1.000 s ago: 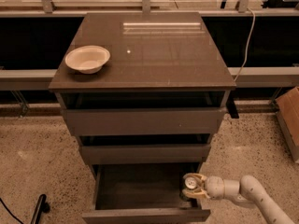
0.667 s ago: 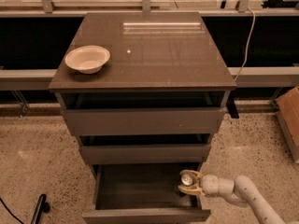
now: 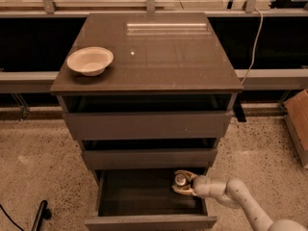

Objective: Place green can into bottom drawer

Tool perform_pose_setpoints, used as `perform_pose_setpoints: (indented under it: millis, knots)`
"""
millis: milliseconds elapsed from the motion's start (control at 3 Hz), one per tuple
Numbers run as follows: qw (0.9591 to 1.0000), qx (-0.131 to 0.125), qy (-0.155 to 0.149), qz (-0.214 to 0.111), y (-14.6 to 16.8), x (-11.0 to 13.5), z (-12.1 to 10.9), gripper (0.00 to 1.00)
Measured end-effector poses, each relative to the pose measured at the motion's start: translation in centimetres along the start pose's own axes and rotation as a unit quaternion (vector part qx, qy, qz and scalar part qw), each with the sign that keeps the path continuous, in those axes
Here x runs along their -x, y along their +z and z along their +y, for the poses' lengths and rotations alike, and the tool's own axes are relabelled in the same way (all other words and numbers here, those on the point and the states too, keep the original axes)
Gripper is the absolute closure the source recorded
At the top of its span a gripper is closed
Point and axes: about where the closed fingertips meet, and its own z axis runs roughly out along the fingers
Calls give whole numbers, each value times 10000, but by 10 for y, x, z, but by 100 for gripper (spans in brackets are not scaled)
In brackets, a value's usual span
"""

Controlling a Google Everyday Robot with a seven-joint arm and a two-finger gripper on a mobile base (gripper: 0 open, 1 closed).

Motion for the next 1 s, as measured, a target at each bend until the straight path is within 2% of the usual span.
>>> perform_pose_setpoints:
  millis: [333, 667, 1000]
  knots:
    - [10000, 41, 24, 61, 2, -6, 1, 100]
    - [9983, 291, 379, 346, 10, -34, 9, 100]
    - [9899, 724, 482, 1116, 23, -82, 25, 98]
